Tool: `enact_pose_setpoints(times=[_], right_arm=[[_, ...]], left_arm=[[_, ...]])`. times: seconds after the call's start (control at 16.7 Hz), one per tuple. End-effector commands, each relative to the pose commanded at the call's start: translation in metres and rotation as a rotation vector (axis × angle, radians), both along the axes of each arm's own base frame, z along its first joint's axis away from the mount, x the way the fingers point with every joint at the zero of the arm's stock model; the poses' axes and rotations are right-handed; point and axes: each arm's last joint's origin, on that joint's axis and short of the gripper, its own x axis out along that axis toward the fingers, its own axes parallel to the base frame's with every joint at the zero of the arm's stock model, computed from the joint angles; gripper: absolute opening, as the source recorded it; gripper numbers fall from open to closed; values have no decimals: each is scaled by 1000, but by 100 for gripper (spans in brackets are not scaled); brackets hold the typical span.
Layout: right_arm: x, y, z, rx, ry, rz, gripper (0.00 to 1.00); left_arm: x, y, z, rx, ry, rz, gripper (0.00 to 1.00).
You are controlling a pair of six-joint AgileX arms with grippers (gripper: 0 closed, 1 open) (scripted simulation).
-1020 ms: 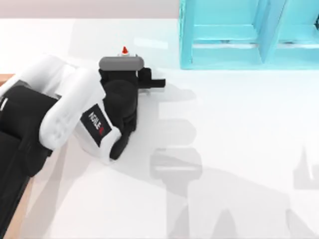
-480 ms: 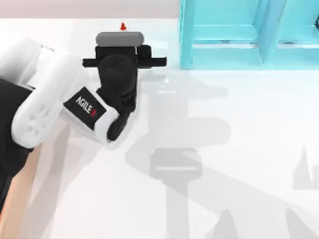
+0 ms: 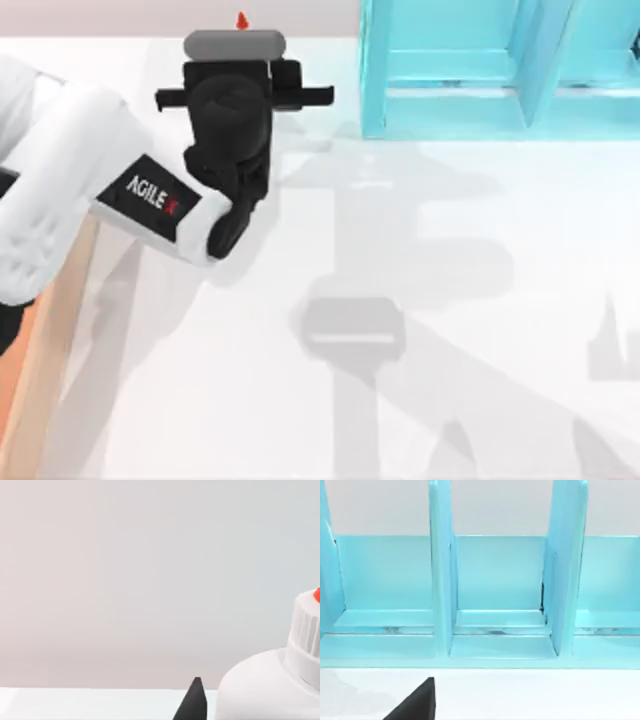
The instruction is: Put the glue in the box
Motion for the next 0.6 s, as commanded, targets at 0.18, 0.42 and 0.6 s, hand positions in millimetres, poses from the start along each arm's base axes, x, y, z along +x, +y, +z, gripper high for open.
enact_pose_setpoints(times=[0.18,0.42,0.6], right_arm=[[0,0,0,0,0,0,100],[0,0,0,0,0,0,100],[0,0,0,0,0,0,100]], left_arm=[[2,4,1,-4,-5,-14,0],[16,31,9,-24,-37,-110,0],[28,67,16,-33,-73,-231,0]])
